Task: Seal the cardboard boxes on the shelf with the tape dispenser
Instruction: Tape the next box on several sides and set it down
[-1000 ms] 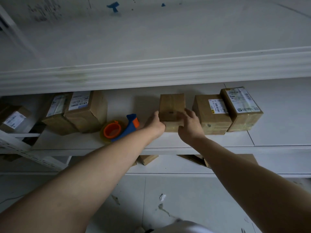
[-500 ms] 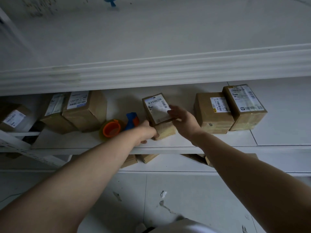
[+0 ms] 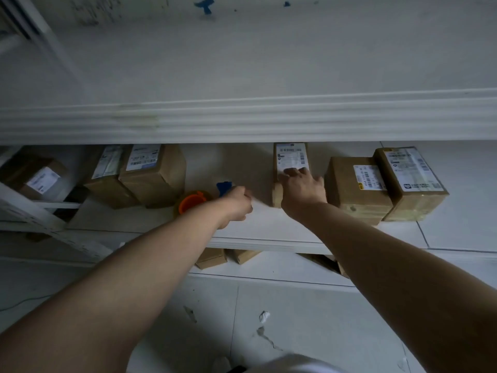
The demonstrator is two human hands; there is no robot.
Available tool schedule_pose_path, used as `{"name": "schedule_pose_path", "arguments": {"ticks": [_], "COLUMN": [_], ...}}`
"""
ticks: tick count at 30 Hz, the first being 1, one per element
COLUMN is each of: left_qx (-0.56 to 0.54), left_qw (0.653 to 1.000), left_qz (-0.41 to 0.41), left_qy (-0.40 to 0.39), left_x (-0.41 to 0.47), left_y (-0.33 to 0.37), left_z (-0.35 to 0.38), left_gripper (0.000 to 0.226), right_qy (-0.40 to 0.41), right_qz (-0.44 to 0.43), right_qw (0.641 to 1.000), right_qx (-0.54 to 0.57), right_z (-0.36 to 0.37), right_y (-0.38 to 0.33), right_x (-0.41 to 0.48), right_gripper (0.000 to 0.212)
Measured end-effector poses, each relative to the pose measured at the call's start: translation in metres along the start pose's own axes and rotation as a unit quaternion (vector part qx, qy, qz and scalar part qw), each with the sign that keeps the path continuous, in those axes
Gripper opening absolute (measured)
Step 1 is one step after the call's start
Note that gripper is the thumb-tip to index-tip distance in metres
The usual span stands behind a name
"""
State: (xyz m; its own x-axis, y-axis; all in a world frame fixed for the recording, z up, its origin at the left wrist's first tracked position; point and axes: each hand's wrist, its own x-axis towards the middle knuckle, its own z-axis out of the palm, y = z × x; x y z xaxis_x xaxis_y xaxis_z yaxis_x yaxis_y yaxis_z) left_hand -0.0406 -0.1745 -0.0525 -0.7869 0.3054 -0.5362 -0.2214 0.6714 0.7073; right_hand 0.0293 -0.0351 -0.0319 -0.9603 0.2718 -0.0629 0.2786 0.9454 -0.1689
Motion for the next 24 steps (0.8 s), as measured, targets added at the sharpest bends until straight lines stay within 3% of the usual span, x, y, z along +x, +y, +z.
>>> {"name": "schedule_pose_path", "arguments": {"ticks": [3, 7, 15, 19, 24], "left_qx": [-0.006, 0.07, 0.119, 0.128, 0.143], "left_qw": [0.999, 0.995, 0.984, 0.977, 0.971], "left_qz": [0.0, 0.013, 0.045, 0.075, 0.124], "left_qy": [0.045, 0.074, 0.125, 0.151, 0.144], "left_x": [-0.011, -0.024, -0.015, -0.002, 0.009], "left_y": [-0.023, -0.054, -0.094, -0.099, -0.101], "left_z": [-0.032, -0.076, -0.143, -0.163, -0.175], "left_gripper": [0.029, 0.032, 0.026, 0.034, 0.029], "right_qy": [0.018, -0.018, -0.139, -0.116, -0.097], "right_qz": [-0.055, -0.053, -0.099, -0.125, -0.089], "right_qw": [0.997, 0.995, 0.982, 0.983, 0.991], "right_qx": [0.049, 0.085, 0.086, 0.068, 0.007], "right_z": [0.003, 0.009, 0.067, 0.084, 0.096], "right_y": [-0.037, -0.074, -0.134, -0.163, -0.182], "right_x": [-0.001, 0.006, 0.011, 0.014, 0.03], "right_gripper": [0.059, 0.058, 0.047, 0.059, 0.048]}}
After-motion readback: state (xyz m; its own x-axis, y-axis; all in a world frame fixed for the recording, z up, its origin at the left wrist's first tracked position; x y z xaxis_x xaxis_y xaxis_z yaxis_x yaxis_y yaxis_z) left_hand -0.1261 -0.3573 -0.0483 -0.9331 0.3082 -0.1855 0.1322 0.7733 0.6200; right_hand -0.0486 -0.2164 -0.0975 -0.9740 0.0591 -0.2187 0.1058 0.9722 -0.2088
